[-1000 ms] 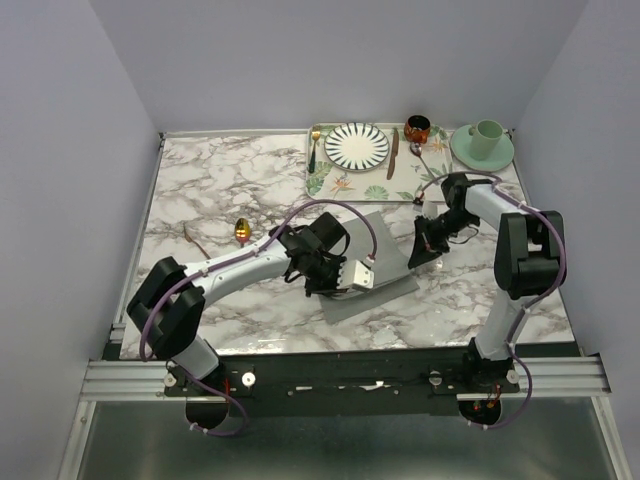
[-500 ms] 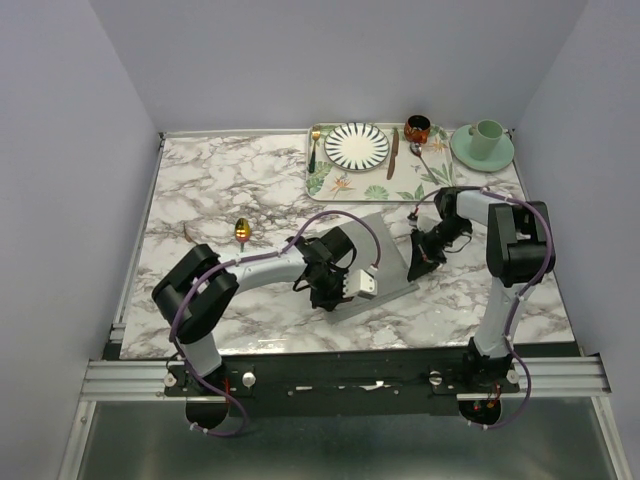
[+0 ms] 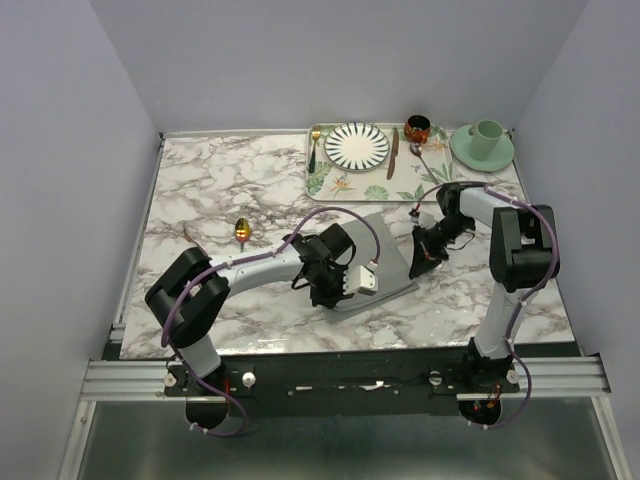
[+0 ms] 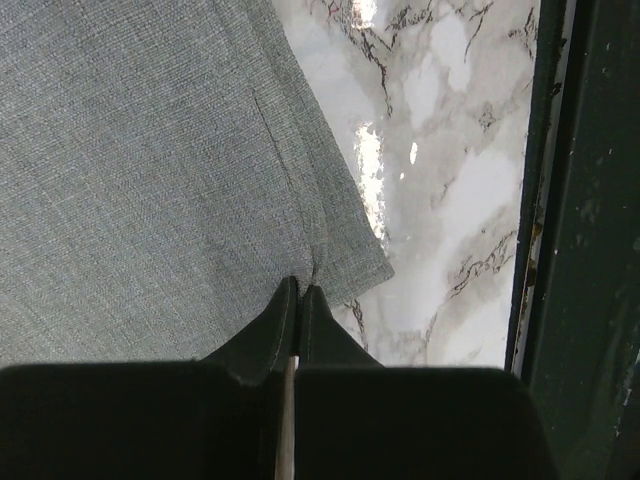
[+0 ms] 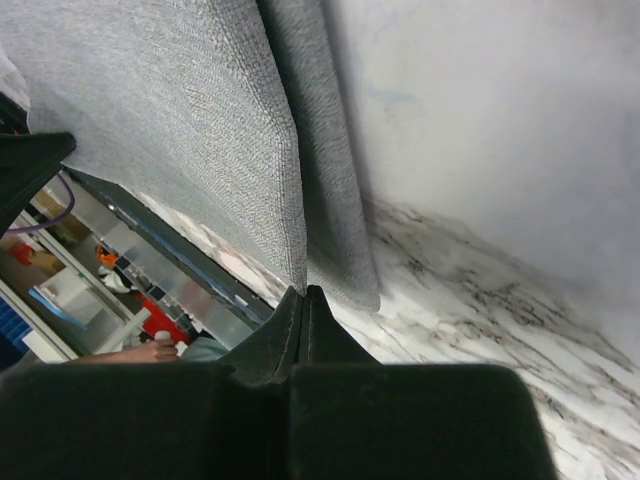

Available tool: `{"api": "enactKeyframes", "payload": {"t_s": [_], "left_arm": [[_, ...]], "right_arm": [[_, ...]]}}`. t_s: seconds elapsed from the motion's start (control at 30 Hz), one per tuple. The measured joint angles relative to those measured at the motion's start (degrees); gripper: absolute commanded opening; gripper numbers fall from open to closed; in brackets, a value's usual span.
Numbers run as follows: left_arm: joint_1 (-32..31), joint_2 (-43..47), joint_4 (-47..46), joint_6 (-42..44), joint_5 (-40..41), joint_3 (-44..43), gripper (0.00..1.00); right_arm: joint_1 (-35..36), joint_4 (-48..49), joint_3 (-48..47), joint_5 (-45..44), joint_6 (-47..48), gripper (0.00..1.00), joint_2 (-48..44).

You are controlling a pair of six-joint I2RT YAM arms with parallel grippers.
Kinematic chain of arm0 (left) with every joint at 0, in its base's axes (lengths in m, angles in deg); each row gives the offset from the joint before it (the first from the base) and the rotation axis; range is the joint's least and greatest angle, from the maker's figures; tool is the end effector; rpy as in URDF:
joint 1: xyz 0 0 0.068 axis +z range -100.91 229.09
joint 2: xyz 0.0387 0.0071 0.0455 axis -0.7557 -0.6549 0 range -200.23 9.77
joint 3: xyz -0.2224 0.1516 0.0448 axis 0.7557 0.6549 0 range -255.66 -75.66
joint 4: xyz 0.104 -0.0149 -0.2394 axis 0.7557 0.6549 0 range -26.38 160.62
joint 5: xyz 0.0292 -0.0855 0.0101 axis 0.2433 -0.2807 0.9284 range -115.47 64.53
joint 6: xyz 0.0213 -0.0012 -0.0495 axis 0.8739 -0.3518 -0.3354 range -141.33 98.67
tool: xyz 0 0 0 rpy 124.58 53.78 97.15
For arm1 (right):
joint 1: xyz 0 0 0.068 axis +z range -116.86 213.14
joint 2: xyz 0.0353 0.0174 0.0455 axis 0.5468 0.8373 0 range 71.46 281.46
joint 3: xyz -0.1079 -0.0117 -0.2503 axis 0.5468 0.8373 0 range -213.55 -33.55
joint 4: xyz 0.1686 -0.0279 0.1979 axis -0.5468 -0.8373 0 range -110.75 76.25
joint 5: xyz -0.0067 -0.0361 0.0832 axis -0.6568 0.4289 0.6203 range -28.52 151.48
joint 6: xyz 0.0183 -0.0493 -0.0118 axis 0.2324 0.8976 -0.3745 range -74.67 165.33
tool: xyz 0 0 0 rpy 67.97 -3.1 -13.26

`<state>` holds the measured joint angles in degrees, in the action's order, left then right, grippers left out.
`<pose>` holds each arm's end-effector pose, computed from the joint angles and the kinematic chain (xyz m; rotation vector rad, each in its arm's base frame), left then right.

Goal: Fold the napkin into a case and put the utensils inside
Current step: Smooth out the square-folded napkin at the center of the board.

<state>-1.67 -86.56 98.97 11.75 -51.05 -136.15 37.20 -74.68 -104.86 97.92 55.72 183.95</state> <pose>0.1887 -0.2553 0.1807 1.9524 2.0167 -0.7007 0.3212 0.0439 0.1409 0.2568 -2.8104 -0.9436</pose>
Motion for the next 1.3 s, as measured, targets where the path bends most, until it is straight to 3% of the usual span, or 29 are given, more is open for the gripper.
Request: {"api": "enactKeyframes", "payload": {"t_s": [0.47,0.6,0.67,0.8,0.9,1.07,1.1,1.2,1.3], "left_arm": [[-1.6,0.0,-0.2,0.0,0.0,0.5,0.01],[-1.6,-1.5,-1.4,0.0,0.0,1.1,0.05],[-1.6,-2.0,-1.8,-0.2,-0.2,1.1,0.10],[-1.6,-2.0,-1.9,-0.2,-0.4,1.1,0.43],[-1.7,-1.9,-1.3,-0.2,-0.6,1.1,0.64],[-0.4,4.1,3.1,-2.5,-2.3,-0.1,0.79],[0.8,5.7,3.5,-3.2,-2.8,-1.1,0.87],[6.1,9.1,3.4,-5.8,-3.7,-5.7,0.99],[12.2,9.7,1.8,-9.2,-4.6,-10.1,0.99]], "right_arm": [[0.0,0.5,1.6,-1.5,0.3,0.02,0.2],[0.0,1.4,2.4,-1.9,0.3,0.06,0.9],[0.0,1.5,2.6,-2.2,0.3,0.13,1.0],[0.0,1.4,2.6,-2.3,0.9,0.38,1.1],[0.0,0.5,2.5,-2.3,1.8,0.52,1.0],[0.0,-3.3,-1.2,-2.7,3.6,0.55,-1.8],[0.0,-3.7,-2.7,-2.8,3.7,0.55,-2.5],[0.0,-3.8,-7.4,-2.7,3.7,0.55,-3.4],[0.0,-3.2,-10.7,-2.6,3.4,0.55,-2.8]]}}
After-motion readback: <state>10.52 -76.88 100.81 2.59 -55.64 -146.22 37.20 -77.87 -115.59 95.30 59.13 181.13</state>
